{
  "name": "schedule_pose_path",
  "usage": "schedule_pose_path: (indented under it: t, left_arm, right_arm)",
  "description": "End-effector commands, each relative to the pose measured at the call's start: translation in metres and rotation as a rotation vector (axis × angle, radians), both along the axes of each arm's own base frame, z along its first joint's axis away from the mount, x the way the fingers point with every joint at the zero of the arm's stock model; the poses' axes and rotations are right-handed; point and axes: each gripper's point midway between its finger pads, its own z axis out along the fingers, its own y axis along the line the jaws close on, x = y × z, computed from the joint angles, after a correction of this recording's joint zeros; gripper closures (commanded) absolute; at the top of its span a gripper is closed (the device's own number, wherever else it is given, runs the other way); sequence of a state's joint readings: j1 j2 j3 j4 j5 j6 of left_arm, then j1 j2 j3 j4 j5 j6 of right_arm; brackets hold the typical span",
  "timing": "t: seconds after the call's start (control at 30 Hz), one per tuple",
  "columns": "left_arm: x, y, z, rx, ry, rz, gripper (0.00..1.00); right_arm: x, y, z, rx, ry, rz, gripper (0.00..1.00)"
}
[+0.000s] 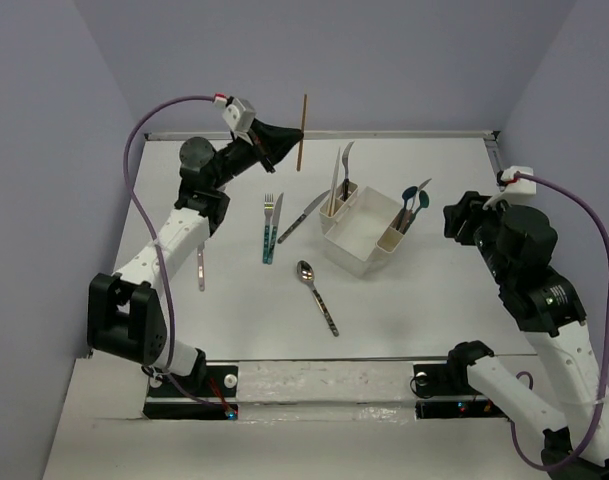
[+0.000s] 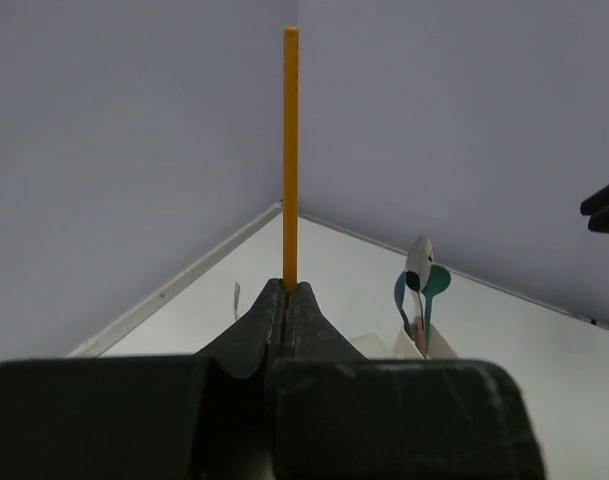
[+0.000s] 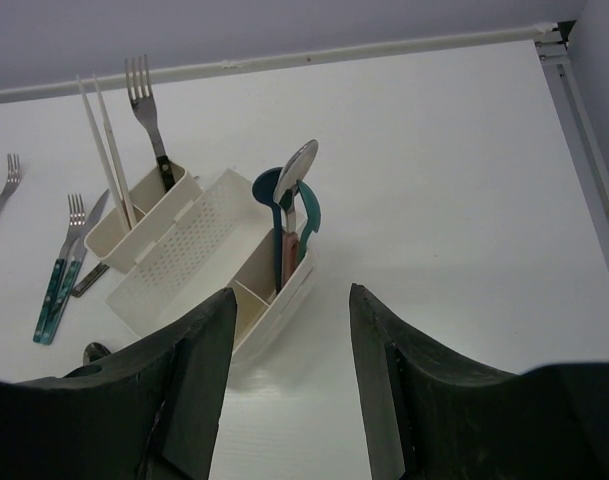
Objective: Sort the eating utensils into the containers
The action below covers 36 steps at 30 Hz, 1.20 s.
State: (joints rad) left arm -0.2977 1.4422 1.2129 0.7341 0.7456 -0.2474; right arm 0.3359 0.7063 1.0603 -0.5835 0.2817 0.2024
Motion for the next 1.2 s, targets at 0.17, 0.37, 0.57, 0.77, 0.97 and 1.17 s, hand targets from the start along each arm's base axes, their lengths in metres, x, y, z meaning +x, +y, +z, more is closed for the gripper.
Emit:
schedule_pose_path:
  t: [0.17, 0.37, 0.57, 0.77, 0.97, 1.17]
  left_arm:
    - [-0.044, -0.051, -0.035, -0.138, -0.218, -0.132, 1.0]
    - [-0.035, -0.057, -0.043, -0.152, -0.254, -0.151, 1.0]
    - [-0.016, -0.06, -0.061, -0.132, -0.302, -0.146, 1.0]
    - [0.002, -0.072, -0.074, -0.136, -0.268, -0.18, 1.0]
    - [0.005, -0.078, -0.112, -0.11, -0.201, -0.192, 1.0]
    - [0.0, -0.075, -0.139, -0.084, -0.165, -0.199, 0.94]
  right_arm:
    - [-0.007, -0.005, 0.027, 0.007, -0.033, -0.019, 0.45]
    - [-0.014, -0.01, 0.039, 0.022, -0.03, -0.042, 0.45]
    - [-0.028, -0.02, 0.042, 0.032, -0.028, -0.078, 0.46]
    - [-0.041, -0.034, 0.037, 0.022, -0.008, -0.133, 0.46]
    - [-0.047, -0.04, 0.027, 0.014, 0.014, -0.16, 0.45]
    - [-0.045, -0.044, 0.02, -0.014, 0.028, -0.177, 0.45]
